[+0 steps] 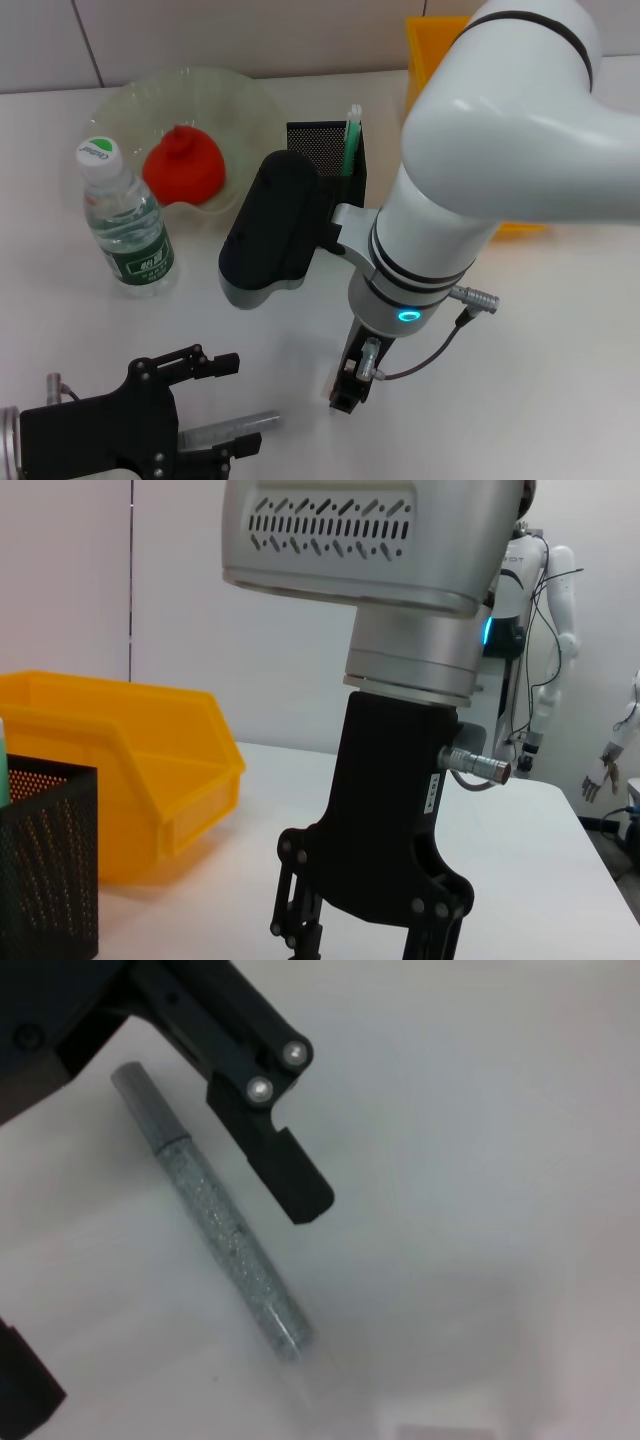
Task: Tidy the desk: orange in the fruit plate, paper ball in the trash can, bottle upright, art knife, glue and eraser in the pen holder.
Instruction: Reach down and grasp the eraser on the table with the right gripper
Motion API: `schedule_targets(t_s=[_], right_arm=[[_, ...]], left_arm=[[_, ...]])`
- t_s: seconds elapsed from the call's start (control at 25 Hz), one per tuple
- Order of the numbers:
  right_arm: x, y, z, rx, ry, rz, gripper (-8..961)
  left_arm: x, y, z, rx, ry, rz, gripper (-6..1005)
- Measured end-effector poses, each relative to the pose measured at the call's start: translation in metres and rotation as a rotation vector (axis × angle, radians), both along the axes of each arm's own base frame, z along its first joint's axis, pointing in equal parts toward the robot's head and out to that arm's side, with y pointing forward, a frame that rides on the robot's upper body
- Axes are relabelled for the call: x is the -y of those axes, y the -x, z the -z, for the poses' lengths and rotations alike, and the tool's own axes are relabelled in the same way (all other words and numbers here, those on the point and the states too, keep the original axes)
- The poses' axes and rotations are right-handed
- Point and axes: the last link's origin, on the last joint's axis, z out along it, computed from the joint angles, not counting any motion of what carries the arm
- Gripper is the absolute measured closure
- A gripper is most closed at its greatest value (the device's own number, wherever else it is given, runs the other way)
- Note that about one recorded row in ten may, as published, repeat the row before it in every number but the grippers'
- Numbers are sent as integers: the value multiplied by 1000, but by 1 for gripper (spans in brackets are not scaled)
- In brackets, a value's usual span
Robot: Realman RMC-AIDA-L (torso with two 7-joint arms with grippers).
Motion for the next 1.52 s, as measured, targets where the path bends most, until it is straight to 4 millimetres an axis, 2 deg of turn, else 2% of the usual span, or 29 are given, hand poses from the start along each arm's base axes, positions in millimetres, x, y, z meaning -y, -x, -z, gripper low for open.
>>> schedule_targets(t_s=[0.2,1.52], right_arm=[[1,-2,1,8,4,4,347],[3,-3,3,22,16,-5,355]], left_arm=[[0,0,0,0,0,0,192],[0,-2,1,2,5,7,193]])
